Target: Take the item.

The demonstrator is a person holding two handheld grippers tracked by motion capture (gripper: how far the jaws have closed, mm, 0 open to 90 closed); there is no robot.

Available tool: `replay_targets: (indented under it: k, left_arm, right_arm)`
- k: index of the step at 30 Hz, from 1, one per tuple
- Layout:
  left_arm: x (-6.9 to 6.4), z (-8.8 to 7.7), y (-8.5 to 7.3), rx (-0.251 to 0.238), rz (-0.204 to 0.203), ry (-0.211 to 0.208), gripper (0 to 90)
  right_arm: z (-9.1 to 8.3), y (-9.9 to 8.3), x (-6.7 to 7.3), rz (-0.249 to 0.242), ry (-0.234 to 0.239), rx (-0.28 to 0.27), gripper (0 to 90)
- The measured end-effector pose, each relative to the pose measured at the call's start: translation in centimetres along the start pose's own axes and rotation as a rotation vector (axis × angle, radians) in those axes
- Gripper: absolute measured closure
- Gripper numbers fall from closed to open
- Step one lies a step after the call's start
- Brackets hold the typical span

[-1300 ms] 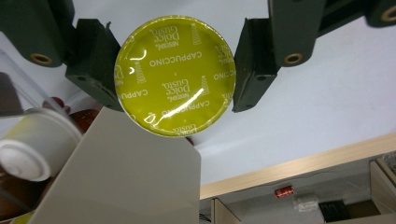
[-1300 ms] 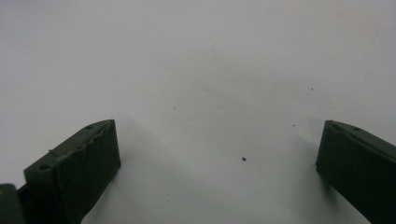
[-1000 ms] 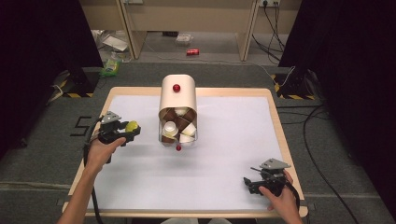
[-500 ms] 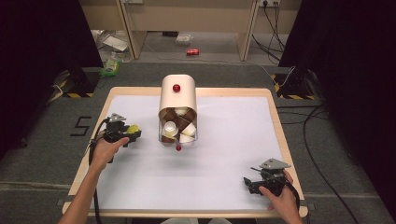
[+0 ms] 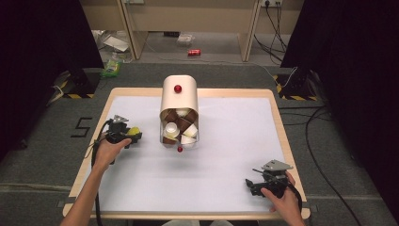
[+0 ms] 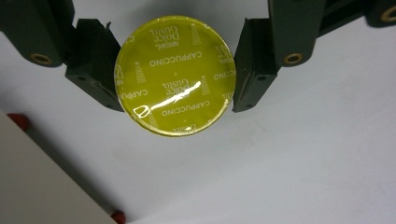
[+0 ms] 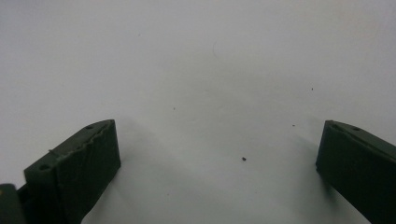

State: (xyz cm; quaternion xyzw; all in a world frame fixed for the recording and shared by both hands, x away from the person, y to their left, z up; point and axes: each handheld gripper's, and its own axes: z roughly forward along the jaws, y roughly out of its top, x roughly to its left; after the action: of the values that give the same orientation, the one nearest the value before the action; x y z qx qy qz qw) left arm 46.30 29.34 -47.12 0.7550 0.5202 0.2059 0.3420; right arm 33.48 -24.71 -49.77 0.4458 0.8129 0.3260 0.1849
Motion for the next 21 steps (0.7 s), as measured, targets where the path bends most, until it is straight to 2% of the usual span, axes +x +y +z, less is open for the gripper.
replay_targets:
  k: [6, 14, 21]
  left_arm:
    - [0.38, 0.12, -0.17, 0.012, -0.004, 0.014, 39.0]
    - [-0.15, 0.69, -0.14, 0.034, 0.023, 0.024, 38.9]
    - [-0.38, 0.79, -0.10, 0.035, 0.034, 0.033, 38.7]
  right_arm:
    - [0.00, 0.00, 0.01, 0.000, 0.000, 0.000, 0.2]
    - [0.00, 0.00, 0.02, 0.002, 0.000, 0.001, 0.2]
    - [0.00, 0.00, 0.01, 0.000, 0.000, 0.000, 0.2]
